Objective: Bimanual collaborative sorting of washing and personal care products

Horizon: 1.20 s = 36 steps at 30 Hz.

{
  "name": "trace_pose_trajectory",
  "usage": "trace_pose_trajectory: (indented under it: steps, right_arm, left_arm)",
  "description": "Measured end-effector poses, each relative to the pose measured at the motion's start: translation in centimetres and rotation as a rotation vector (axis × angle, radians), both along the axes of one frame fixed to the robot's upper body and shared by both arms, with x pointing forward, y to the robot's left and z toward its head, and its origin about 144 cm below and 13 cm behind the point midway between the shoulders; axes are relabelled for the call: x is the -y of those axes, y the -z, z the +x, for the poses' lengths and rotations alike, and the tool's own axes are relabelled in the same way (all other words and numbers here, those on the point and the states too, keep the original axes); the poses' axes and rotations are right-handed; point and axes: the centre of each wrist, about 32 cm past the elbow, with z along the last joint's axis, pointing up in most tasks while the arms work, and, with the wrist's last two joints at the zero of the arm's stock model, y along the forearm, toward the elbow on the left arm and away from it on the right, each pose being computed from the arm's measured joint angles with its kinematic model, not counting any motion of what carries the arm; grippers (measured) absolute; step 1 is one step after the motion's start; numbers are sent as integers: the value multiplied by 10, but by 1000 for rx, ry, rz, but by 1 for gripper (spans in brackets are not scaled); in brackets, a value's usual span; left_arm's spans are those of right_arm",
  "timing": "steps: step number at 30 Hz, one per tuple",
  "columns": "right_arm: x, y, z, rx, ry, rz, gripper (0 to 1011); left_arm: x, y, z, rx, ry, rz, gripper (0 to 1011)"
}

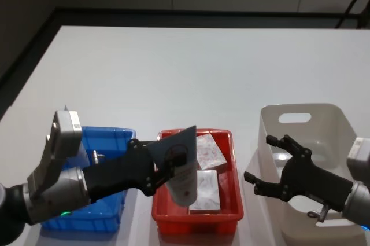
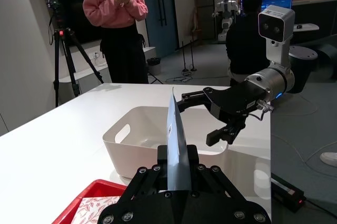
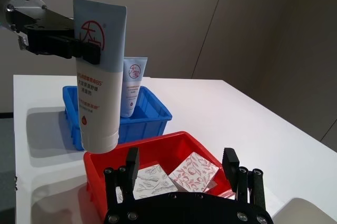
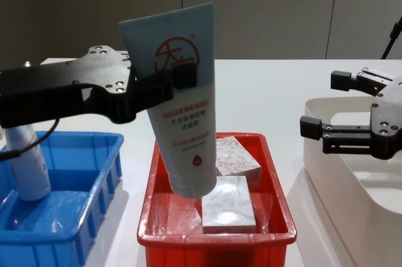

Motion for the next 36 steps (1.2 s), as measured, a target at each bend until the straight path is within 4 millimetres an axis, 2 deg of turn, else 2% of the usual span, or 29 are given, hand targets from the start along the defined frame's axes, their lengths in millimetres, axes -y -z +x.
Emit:
trace_pose_trajectory:
  steps: [36]
  right_arm:
    - [-33,5,14,-67,-171,37,1001]
  left_arm:
    - [0,0,0,0,0,0,204]
